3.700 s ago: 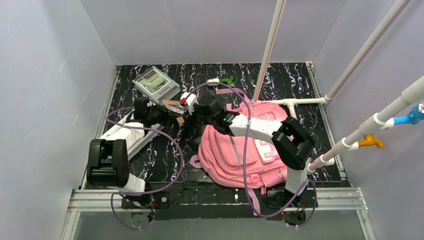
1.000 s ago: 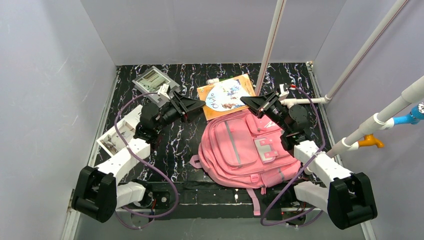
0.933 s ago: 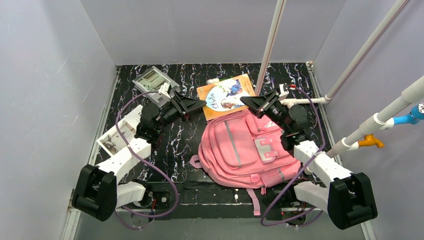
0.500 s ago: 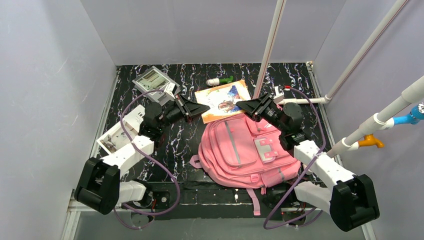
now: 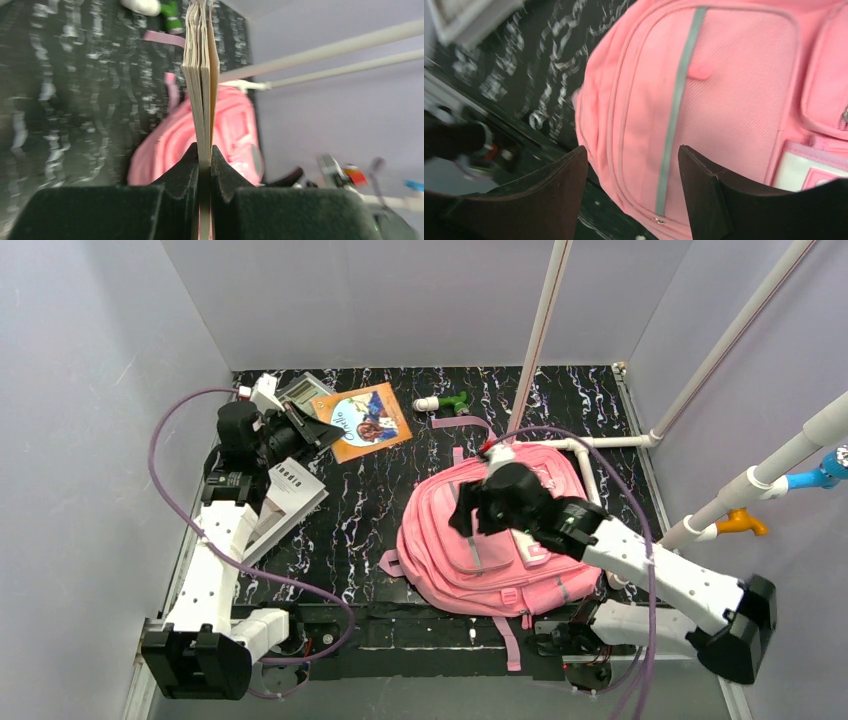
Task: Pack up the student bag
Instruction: Pick up the book from the center of the board, then place the book in the student bag.
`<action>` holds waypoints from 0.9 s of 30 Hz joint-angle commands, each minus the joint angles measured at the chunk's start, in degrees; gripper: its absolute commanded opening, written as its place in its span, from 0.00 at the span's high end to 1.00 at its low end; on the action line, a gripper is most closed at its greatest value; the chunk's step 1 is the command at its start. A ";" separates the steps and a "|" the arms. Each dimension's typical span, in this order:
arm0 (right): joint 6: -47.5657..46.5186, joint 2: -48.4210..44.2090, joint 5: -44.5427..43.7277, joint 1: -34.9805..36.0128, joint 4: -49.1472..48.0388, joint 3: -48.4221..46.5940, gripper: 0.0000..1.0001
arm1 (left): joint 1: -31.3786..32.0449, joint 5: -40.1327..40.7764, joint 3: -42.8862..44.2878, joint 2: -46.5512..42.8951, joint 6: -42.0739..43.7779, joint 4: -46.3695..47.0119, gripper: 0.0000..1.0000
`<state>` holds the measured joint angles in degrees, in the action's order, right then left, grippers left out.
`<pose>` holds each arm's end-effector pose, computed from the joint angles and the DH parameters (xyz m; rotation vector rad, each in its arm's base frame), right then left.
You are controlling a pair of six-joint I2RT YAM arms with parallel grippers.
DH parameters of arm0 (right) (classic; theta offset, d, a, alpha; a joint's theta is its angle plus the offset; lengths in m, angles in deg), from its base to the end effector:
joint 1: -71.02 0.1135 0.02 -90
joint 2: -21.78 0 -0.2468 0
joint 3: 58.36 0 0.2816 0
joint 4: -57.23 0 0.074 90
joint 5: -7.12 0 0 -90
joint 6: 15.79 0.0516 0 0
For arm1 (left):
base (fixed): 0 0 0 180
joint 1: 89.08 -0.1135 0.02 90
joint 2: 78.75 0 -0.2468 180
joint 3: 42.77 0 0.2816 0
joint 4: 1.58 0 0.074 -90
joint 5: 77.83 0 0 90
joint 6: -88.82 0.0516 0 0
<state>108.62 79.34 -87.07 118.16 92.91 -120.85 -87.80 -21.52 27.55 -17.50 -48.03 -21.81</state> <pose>0.1905 0.1997 0.2818 -0.1987 2.1944 0.7571 0.2934 -0.0352 0.3516 -0.2867 1.8503 -1.1113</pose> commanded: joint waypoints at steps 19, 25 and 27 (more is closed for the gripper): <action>-2.00 46.62 -54.97 42.97 40.99 -31.03 0.26 | -0.14 7.65 2.42 -2.37 15.12 -22.00 1.00; -2.36 47.13 -54.67 42.97 35.03 -26.08 0.19 | -0.14 7.63 2.94 -2.29 15.74 -22.37 1.00; -2.98 46.69 -53.61 42.99 32.62 -24.33 0.17 | -0.14 7.42 3.22 -2.13 15.74 -22.40 1.00</action>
<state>105.32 126.77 -139.74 160.78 128.73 -147.24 -87.84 -12.67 30.31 -18.61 -33.25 -44.36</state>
